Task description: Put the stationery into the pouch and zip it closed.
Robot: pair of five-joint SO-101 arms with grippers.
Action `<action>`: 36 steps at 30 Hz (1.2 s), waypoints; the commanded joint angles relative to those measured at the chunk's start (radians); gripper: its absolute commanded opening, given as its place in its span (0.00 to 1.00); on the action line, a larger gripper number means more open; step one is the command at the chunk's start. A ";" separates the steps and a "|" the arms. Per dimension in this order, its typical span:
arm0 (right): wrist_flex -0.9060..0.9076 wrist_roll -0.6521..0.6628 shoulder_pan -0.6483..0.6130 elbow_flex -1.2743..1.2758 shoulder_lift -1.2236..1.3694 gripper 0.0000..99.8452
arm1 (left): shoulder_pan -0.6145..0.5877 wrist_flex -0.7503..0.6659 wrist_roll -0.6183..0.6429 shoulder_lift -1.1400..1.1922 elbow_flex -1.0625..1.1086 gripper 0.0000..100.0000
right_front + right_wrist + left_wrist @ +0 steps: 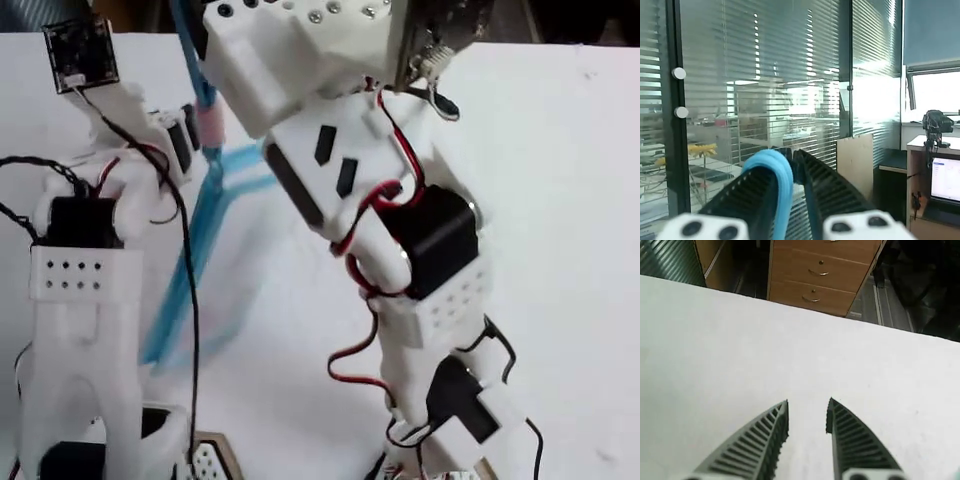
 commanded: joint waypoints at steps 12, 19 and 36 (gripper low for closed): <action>-0.007 -0.002 0.001 0.123 -0.028 0.02 | -0.271 0.539 -0.290 -0.363 -0.417 0.15; -0.038 -0.002 0.004 0.222 -0.030 0.02 | -0.005 0.730 -0.313 -0.598 -0.434 0.15; -0.048 0.003 0.002 0.203 -0.077 0.02 | -0.125 0.448 -0.057 -0.697 -0.029 0.27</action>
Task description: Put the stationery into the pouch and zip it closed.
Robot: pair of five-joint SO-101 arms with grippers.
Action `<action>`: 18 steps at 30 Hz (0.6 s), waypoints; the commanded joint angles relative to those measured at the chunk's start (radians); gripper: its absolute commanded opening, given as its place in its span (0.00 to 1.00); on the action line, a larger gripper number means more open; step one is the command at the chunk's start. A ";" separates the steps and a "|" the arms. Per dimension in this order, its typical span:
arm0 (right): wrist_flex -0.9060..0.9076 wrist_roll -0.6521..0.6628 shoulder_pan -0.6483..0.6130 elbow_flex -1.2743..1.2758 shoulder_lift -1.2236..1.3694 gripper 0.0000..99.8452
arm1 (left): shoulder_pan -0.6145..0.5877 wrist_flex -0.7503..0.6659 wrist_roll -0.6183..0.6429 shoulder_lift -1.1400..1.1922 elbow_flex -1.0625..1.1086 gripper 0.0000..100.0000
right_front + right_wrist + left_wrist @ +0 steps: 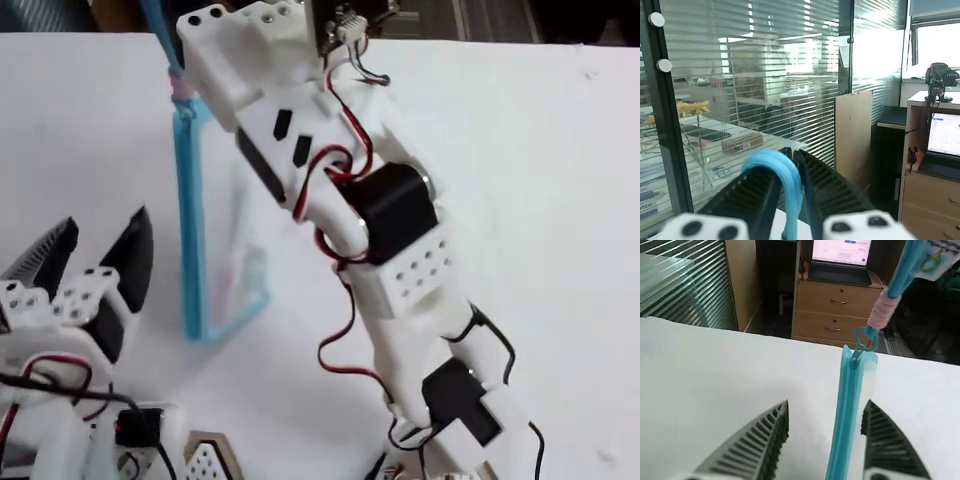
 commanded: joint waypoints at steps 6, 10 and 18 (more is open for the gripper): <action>-0.016 0.003 0.002 -0.029 -0.054 0.02 | 0.035 -0.072 0.097 -0.001 0.018 0.28; -0.016 0.003 -0.001 -0.031 -0.054 0.02 | 0.137 -0.118 0.094 0.005 0.041 0.27; -0.016 0.005 0.002 -0.035 -0.054 0.02 | 0.151 -0.276 -0.008 0.180 0.089 0.23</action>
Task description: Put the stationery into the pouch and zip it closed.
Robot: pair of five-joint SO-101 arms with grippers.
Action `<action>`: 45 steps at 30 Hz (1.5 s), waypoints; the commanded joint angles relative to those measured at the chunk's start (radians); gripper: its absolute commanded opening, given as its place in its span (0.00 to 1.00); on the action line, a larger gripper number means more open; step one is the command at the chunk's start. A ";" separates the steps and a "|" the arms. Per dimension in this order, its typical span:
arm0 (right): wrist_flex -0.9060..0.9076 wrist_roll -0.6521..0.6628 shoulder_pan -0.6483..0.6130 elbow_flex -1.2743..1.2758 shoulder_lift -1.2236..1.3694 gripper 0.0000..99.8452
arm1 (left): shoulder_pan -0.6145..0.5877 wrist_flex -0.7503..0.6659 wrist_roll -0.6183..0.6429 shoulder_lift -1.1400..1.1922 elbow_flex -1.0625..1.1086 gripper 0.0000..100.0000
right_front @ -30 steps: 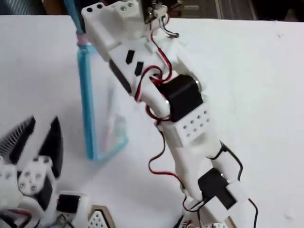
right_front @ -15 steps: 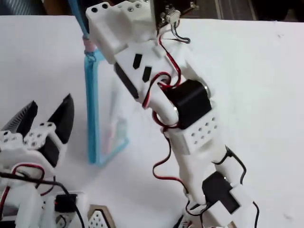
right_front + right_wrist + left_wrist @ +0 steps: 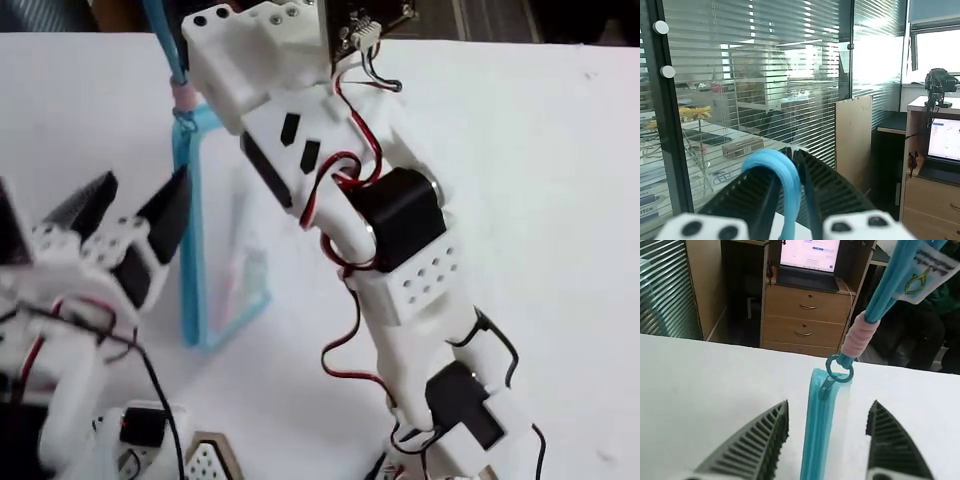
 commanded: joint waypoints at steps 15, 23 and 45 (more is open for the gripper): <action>-0.019 0.005 0.004 -0.037 -0.045 0.02 | 0.013 -0.071 -0.058 0.240 0.017 0.23; -0.024 0.005 0.005 -0.037 -0.045 0.02 | 0.013 -0.126 -0.054 0.275 0.068 0.22; -0.024 0.005 0.033 -0.038 -0.045 0.02 | 0.036 -0.284 0.029 0.275 0.187 0.07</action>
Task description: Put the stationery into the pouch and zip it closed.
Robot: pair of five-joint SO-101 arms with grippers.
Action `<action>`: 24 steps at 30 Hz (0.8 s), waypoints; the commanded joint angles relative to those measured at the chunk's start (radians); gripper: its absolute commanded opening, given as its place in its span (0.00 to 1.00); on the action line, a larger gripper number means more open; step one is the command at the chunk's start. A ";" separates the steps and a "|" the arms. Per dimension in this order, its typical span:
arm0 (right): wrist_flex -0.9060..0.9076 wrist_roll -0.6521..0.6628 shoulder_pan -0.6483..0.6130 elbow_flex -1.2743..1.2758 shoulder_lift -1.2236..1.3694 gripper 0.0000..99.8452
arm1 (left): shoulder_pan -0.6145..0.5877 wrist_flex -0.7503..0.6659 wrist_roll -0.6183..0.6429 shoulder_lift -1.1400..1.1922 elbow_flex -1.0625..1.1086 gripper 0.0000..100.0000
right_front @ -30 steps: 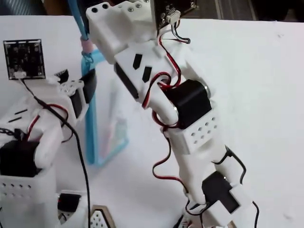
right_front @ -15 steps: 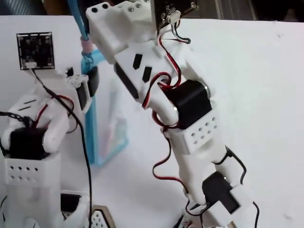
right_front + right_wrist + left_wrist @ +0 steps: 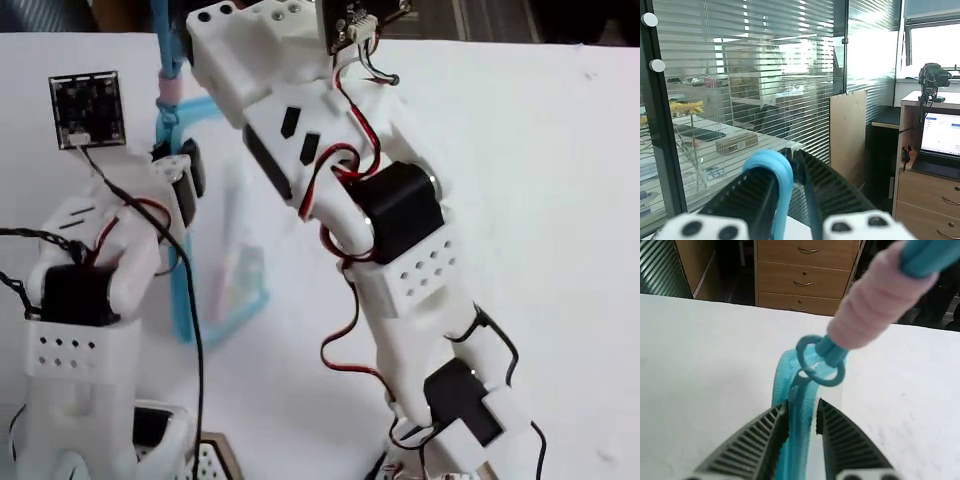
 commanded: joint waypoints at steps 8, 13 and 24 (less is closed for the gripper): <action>-0.027 0.003 0.053 -0.040 -0.039 0.02 | 0.035 0.038 -0.040 -0.005 -0.017 0.02; -0.045 0.003 0.105 -0.029 -0.033 0.02 | 0.099 0.120 -0.054 -0.036 -0.063 0.02; -0.174 0.000 0.323 -0.038 0.127 0.02 | 0.268 0.253 -0.195 -0.343 -0.064 0.02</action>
